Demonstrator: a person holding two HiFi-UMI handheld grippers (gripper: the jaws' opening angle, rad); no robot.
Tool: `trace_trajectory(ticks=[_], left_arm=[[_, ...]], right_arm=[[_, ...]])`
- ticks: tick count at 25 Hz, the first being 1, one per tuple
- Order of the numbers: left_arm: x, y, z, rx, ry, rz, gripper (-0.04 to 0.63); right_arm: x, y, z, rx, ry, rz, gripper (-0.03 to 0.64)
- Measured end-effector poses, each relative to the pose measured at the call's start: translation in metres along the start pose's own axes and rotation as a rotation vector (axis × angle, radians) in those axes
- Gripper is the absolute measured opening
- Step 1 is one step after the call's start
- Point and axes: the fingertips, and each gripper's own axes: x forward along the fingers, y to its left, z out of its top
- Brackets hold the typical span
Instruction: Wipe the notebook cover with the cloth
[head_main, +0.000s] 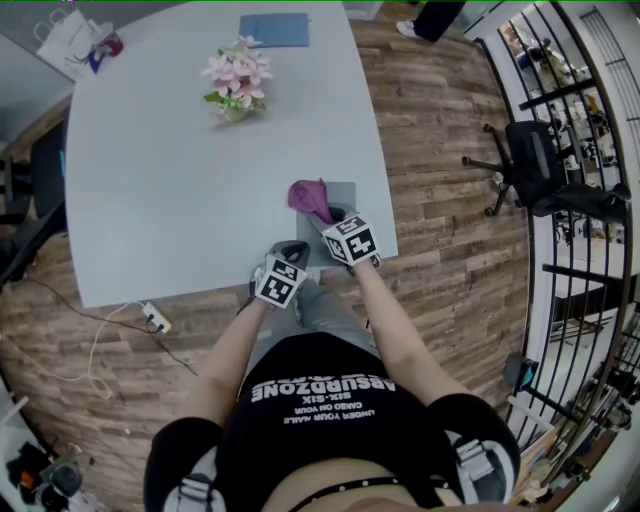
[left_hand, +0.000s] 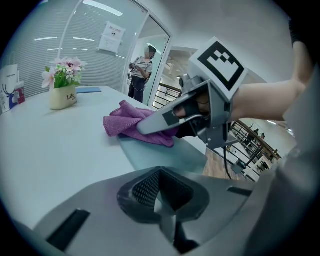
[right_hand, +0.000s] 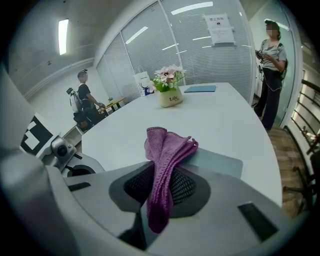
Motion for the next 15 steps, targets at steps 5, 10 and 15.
trace_trajectory(ticks=[5, 10, 15], left_arm=[[-0.001, -0.001, 0.000, 0.001, 0.000, 0.006, 0.014], [0.000, 0.000, 0.000, -0.001, 0.000, 0.011, 0.014], [0.000, -0.001, 0.000, -0.002, 0.003, 0.018, 0.014]], right_arm=[[-0.011, -0.014, -0.005, 0.025, -0.002, -0.034, 0.083], [-0.021, -0.031, -0.011, 0.050, -0.006, -0.065, 0.084], [-0.033, -0.046, -0.017, 0.068, -0.012, -0.100, 0.084]])
